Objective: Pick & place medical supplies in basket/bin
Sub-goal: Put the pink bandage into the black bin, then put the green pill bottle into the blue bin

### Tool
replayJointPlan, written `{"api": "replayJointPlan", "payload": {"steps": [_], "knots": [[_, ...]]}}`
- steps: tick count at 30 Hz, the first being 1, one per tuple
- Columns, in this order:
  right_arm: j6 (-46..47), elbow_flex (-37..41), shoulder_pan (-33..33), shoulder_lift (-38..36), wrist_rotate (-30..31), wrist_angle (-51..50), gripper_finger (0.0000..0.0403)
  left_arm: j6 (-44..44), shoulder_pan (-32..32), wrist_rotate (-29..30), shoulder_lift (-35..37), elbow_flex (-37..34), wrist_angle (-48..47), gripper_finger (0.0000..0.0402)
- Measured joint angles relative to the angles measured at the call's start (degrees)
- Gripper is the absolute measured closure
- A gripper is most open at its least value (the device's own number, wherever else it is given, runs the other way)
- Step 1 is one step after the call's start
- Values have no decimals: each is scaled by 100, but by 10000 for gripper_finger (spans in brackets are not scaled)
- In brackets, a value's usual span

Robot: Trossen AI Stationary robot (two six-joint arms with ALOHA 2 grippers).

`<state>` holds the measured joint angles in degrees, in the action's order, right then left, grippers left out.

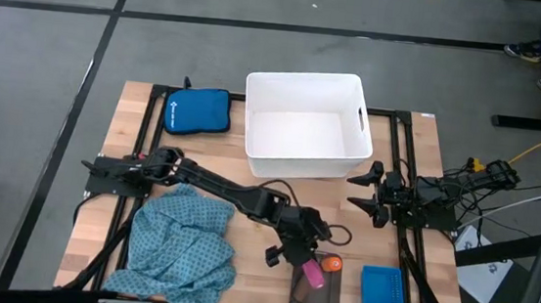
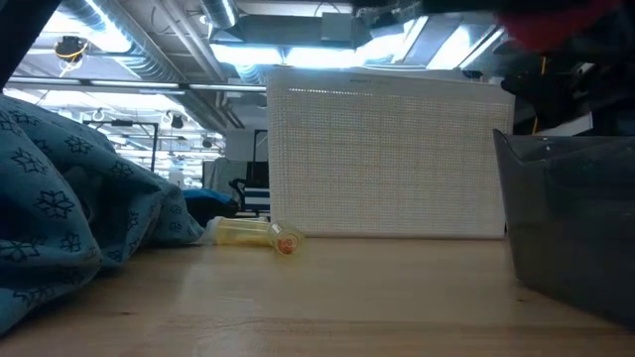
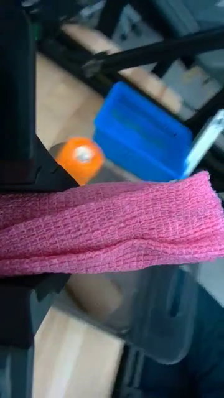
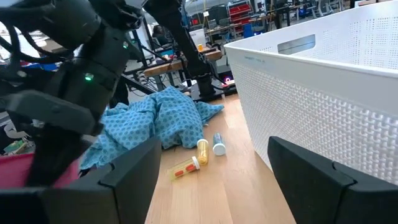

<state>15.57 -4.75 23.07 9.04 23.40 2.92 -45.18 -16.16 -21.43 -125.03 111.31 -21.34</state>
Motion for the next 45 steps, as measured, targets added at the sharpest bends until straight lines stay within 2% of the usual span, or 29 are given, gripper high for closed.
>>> {"api": "replayJointPlan", "payload": {"steps": [11, 19, 23, 34, 45], "knots": [[1, 0, -2, 0, 18, 2, 105, -54, -9, -709, -361, -9, 818, 299], [0, 1, 0, 0, 17, 0, 105, 109, -9, -615, -361, -7, 900, 292], [0, 2, 0, 0, 16, 1, 105, 214, -4, -378, -361, -6, 1050, 266], [2, 1, 0, 0, 13, 0, 105, 385, 11, -378, -361, -4, 1060, 196], [1, 1, 0, 0, 11, 0, 105, 386, 13, -250, -336, -4, 1130, 190]]}}
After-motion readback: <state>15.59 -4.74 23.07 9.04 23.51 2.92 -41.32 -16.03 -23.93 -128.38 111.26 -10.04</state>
